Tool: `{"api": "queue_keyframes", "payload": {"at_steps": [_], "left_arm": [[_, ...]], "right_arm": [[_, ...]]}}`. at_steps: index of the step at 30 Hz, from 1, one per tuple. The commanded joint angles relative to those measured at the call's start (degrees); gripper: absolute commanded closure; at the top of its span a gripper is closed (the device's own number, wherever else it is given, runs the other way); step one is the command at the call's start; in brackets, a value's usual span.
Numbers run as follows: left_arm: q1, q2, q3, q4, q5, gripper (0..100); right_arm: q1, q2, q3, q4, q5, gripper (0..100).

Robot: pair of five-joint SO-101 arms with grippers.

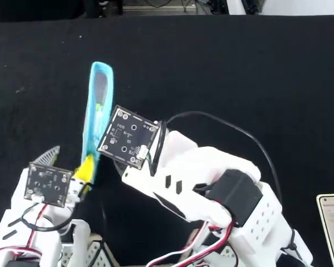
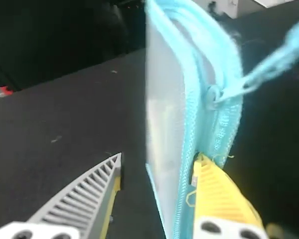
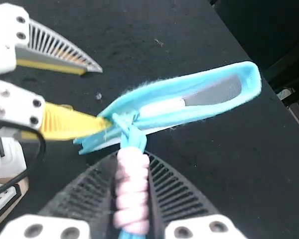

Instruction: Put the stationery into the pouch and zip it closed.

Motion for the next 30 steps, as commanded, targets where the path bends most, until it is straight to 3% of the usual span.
{"api": "queue_keyframes", "payload": {"at_steps": [1,9,17,26,30], "left_arm": [[5.76,0.79,-3.65,2.99,-0.35,77],[6.9,-0.26,-4.18,4.48,-0.79,77],[7.43,-0.18,-16.31,12.48,-0.62,77],[7.78,-0.18,-4.53,2.55,-0.35,77],[14.9,-0.18,-6.46,5.54,-0.26,77]], "right_arm": [[-0.53,0.13,-0.22,-1.23,0.18,98.8],[-0.62,0.04,4.18,-4.84,0.18,98.8],[-0.62,0.04,4.7,-6.15,0.18,98.8],[-0.62,0.04,4.62,-6.24,0.18,98.8],[-0.62,0.04,4.62,-6.24,0.44,98.8]]}}
